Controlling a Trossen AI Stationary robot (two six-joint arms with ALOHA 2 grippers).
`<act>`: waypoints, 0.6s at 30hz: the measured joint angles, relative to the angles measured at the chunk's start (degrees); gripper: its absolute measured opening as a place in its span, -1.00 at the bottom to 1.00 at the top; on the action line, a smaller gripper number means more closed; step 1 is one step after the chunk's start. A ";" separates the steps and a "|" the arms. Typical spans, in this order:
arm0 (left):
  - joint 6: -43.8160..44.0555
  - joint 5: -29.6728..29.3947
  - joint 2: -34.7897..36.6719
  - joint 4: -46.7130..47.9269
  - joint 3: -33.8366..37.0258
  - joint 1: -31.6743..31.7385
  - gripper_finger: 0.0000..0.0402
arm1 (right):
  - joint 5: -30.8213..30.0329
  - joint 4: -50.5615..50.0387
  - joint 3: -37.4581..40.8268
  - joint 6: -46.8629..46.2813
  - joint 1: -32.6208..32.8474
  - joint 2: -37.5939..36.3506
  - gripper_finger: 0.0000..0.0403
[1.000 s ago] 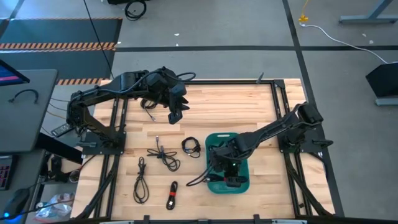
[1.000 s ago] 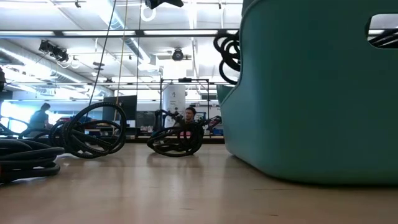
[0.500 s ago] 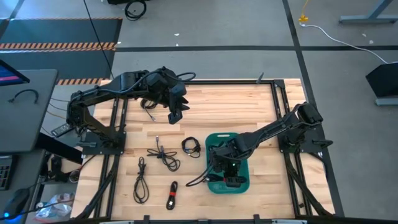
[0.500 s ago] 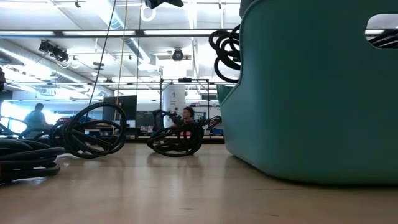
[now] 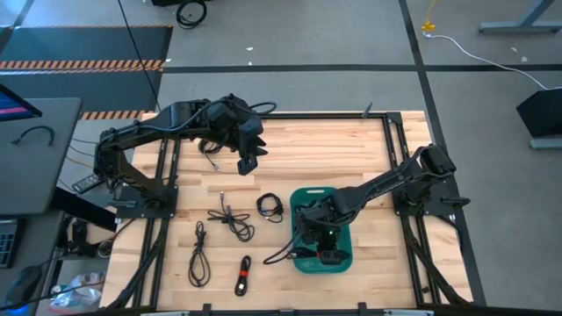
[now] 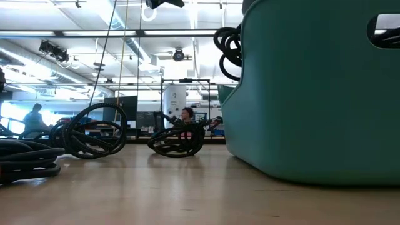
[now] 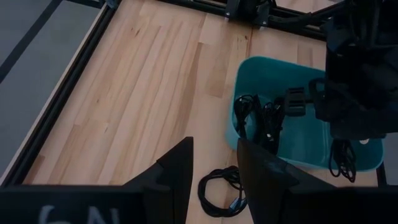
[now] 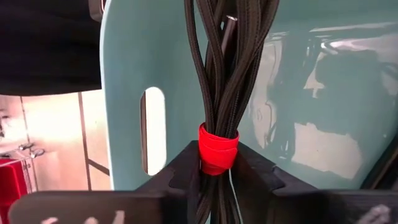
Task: Pick and place USB-C Cables
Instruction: Put the black charger cable into the green bin
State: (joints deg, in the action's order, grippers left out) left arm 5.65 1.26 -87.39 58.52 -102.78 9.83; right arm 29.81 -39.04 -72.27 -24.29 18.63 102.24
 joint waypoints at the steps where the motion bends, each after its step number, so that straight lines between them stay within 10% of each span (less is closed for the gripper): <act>1: 0.00 0.00 0.00 0.00 0.00 0.00 -0.35 | -0.02 -0.01 0.00 0.40 0.00 0.00 -0.58; 18: 0.22 0.02 0.00 -0.02 0.00 0.00 -0.35 | 2.97 0.51 0.17 6.26 -0.07 6.36 -0.76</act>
State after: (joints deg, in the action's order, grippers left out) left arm 5.87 1.28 -87.39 58.50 -102.78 9.82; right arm 32.77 -38.53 -72.10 -18.03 18.57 108.59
